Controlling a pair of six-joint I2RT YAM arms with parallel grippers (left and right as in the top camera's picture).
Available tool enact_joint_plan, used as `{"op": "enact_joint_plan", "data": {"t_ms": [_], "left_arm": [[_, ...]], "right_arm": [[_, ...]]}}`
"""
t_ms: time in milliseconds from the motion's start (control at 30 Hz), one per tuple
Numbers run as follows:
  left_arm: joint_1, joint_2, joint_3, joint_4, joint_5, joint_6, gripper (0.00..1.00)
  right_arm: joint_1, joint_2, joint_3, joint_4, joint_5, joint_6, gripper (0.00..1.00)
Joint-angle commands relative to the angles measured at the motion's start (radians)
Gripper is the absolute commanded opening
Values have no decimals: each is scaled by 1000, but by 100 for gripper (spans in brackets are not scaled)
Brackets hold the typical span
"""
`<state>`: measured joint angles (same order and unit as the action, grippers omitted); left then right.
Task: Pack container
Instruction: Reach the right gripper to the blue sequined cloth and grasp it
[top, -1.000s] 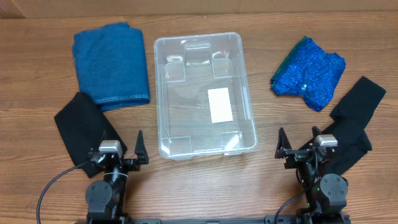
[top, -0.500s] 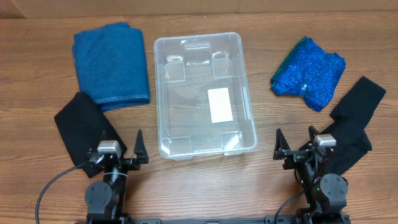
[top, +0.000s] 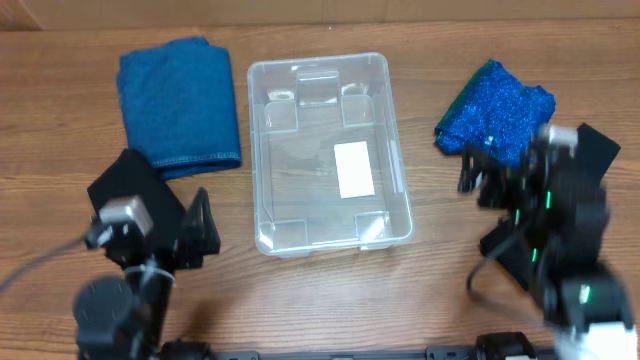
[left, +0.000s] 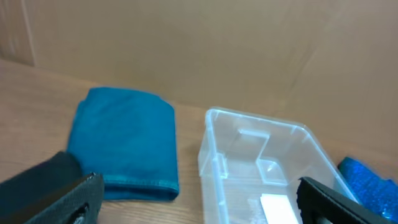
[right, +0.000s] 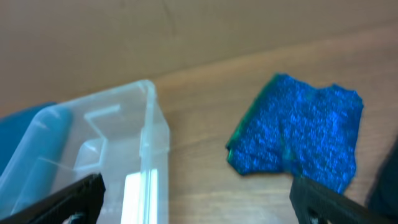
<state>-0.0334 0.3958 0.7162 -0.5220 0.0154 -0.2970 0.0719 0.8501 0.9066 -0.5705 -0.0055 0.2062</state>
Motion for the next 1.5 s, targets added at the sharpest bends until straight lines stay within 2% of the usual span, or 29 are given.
{"op": "enact_joint_plan", "data": {"t_ms": [0, 133, 200, 233, 300, 433, 533, 633, 867, 1167, 1233, 1267, 1300, 1367, 1433, 1467], "left_arm": [[-6, 220, 228, -158, -1, 93, 100], [-6, 439, 450, -405, 0, 100, 100], [-6, 539, 568, -544, 4, 126, 100], [-6, 578, 623, -600, 4, 126, 100], [-6, 619, 682, -635, 4, 126, 100], [-6, 645, 698, -639, 3, 114, 100], [-6, 674, 698, -665, 3, 114, 100], [-6, 698, 698, -671, 4, 114, 100], [-6, 734, 698, -673, 3, 114, 100], [-6, 762, 698, -676, 4, 106, 100], [-6, 762, 698, -676, 4, 106, 100], [-6, 762, 698, -676, 4, 106, 100], [-6, 762, 698, -676, 4, 106, 100], [-6, 762, 698, -679, 4, 107, 100], [-6, 762, 698, -679, 4, 106, 100], [-6, 762, 698, -679, 4, 106, 100]], "right_arm": [[-25, 265, 294, -188, 12, -74, 100], [-82, 546, 629, -518, -36, -77, 100], [-102, 642, 748, -645, -46, -77, 100], [-111, 665, 764, -653, -27, -77, 100], [-145, 673, 764, -612, 5, -75, 100], [-306, 707, 764, -433, -8, -76, 100], [-476, 837, 764, -358, -178, -72, 100], [-557, 1016, 764, -342, -259, -72, 100], [-538, 1262, 764, -248, -332, -109, 100], [-496, 1397, 762, -227, -330, -110, 99], [-472, 1396, 762, -223, -349, -114, 89], [-459, 1396, 762, -223, -359, -114, 81], [-446, 1396, 762, -222, -363, -113, 65], [-432, 1395, 763, -223, -383, -113, 26], [-432, 1382, 765, -223, -445, -113, 8], [-434, 1356, 772, -225, -472, -106, 4]]}}
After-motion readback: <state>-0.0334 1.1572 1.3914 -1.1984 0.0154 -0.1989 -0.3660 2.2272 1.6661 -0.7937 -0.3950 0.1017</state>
